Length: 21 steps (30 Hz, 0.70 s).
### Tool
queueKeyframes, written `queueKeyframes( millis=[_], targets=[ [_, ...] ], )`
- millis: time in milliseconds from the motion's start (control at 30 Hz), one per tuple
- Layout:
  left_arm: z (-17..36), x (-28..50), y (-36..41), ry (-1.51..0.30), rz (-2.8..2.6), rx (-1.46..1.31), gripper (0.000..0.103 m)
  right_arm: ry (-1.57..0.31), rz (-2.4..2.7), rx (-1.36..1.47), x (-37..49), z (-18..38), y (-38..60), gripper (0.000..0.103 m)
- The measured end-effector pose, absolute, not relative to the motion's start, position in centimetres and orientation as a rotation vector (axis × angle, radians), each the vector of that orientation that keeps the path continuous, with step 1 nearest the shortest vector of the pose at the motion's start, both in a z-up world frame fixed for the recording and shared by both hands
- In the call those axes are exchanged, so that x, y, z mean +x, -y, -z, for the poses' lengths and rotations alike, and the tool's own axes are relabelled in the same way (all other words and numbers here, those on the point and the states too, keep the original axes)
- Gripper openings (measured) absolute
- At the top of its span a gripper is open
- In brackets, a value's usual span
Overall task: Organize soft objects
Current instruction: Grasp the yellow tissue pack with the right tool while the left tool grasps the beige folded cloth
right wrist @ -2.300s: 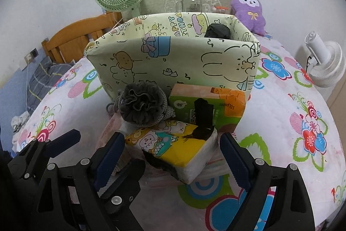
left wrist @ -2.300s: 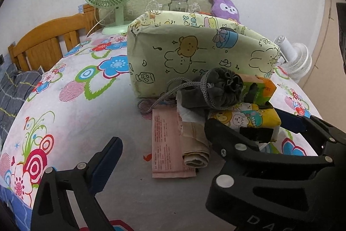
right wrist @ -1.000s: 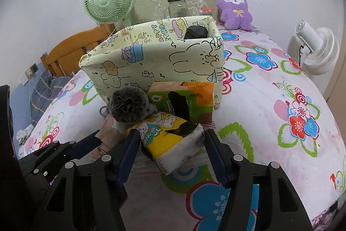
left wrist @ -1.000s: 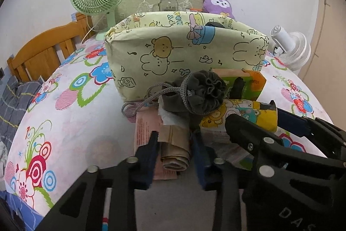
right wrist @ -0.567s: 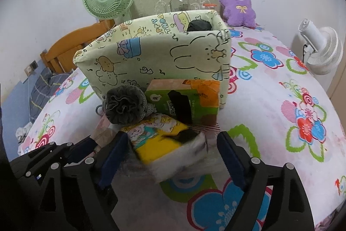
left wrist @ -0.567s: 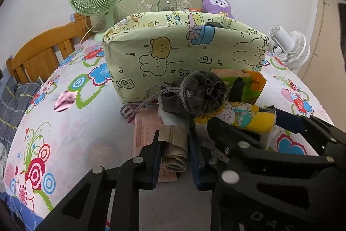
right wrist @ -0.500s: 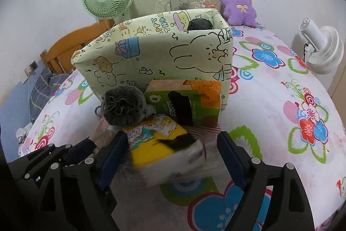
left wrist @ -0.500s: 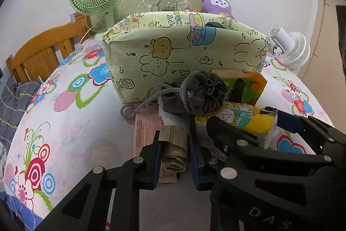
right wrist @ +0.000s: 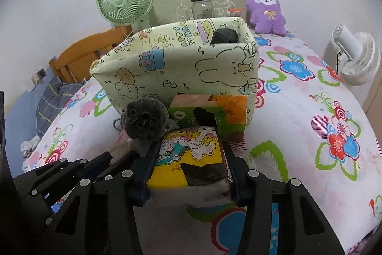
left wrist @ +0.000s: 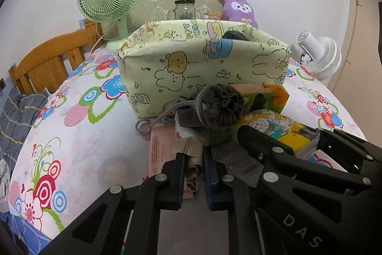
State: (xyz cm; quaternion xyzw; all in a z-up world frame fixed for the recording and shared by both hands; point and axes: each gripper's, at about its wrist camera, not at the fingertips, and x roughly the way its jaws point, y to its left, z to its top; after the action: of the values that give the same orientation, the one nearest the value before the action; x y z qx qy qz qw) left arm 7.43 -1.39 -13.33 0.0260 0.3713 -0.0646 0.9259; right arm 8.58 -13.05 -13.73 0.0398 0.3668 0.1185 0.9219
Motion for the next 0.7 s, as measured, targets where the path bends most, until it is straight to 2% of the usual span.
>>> queueKeyframes(
  millis=[700],
  targets=[
    [9.3,5.5,1.0,-0.664,0.116,0.041,0.010,-0.671,-0.251,0.083,6.3,9.4,13.2,0.053]
  ],
)
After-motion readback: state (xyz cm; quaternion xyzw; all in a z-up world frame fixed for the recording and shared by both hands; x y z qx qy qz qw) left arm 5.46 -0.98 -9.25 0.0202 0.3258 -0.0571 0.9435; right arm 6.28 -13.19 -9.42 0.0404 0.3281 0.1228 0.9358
